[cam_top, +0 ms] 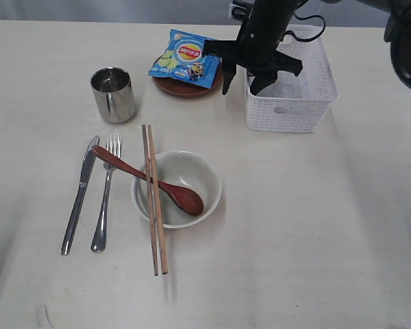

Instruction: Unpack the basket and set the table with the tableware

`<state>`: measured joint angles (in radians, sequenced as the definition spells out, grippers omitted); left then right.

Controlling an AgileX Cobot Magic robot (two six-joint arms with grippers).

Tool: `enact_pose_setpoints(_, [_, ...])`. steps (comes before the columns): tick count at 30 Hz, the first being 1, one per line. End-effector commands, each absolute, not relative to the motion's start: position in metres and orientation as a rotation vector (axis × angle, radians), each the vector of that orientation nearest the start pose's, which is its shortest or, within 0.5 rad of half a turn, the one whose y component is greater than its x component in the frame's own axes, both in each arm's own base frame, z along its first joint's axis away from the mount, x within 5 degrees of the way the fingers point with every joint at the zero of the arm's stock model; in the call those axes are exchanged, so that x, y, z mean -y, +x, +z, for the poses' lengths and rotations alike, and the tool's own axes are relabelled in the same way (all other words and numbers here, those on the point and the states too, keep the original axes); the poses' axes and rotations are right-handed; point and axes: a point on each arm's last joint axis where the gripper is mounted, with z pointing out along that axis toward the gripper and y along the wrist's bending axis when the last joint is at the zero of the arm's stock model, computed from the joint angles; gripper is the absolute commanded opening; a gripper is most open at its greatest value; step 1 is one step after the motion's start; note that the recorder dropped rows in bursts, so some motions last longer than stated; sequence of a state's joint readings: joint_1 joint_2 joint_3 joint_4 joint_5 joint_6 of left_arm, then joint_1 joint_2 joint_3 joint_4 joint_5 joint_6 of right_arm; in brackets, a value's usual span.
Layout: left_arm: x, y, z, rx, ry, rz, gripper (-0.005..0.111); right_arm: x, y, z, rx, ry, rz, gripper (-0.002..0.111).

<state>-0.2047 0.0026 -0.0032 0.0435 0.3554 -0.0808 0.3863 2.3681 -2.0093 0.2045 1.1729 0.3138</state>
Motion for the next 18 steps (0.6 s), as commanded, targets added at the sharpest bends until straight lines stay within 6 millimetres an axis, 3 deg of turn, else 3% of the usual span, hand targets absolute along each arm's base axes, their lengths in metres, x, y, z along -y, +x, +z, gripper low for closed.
enact_pose_setpoints(1, [0.01,0.053,0.182,-1.825,0.147,-0.157,0.0,-0.185,0.45,0.198,-2.968,-0.046,0.334,0.051])
enact_pose_setpoints(8, [0.01,0.053,0.182,-1.825,0.147,-0.157,0.0,-0.159,0.452,0.269,-2.804,-0.184,0.33,0.049])
enact_pose_setpoints(10, [0.01,0.053,0.182,-1.825,0.147,-0.157,0.0,-0.155,0.45,0.284,-2.756,-0.266,0.32,0.04])
enact_pose_setpoints(15, [0.01,0.053,0.182,-1.825,0.147,-0.157,0.0,-0.146,0.44,0.315,-2.665,-0.39,0.297,0.0])
enact_pose_setpoints(18, [0.01,0.053,0.182,-1.825,0.147,-0.157,0.0,-0.145,0.435,0.329,-2.634,-0.396,0.305,-0.001])
